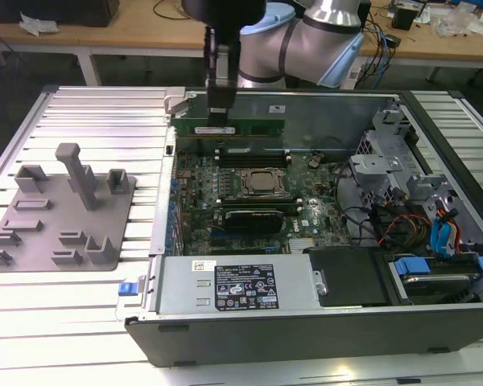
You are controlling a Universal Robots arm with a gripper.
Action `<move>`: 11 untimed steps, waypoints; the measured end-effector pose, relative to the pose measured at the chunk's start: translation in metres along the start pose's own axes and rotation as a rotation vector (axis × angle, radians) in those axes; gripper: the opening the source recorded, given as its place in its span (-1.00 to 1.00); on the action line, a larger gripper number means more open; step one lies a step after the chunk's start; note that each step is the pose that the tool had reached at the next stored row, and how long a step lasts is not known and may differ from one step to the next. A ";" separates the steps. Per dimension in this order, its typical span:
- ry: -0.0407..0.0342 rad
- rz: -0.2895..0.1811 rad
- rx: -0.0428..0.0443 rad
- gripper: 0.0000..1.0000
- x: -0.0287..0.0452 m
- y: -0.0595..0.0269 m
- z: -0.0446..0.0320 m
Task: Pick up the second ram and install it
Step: 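Pick up the second ram and move it above second insertion slot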
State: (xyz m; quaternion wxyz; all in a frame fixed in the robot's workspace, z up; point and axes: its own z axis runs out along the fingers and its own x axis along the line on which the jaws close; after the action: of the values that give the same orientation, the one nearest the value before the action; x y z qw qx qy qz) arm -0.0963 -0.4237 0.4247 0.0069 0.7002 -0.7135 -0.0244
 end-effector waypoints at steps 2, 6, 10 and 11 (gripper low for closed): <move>0.0000 0.000 -0.0003 -0.81 -0.0006 -0.0077 0.0006; 0.0000 0.000 -0.0045 -0.81 -0.0100 -0.0200 0.0133; 0.0000 0.000 -0.0061 -0.81 -0.0197 -0.0225 0.0260; 0.0002 0.000 -0.0064 -0.81 -0.0218 -0.0237 0.0291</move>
State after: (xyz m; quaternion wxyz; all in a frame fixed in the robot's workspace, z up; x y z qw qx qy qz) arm -0.0735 -0.4016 0.3951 0.0092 0.7002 -0.7134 -0.0266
